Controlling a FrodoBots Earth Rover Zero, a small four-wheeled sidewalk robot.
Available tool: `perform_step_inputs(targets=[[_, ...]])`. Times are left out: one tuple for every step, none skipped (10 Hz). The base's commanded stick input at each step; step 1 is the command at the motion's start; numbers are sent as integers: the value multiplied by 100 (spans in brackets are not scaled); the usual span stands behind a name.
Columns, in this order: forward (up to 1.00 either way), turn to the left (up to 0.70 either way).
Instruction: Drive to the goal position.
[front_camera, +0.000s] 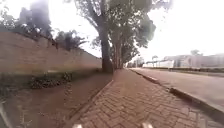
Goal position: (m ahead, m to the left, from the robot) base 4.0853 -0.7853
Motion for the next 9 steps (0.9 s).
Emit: perform_step_inputs(targets=[[70,-35],[70,-35],[70,-35],[70,-35],[70,13],[70,4],[70,-4],[70,-13],[70,-22]])
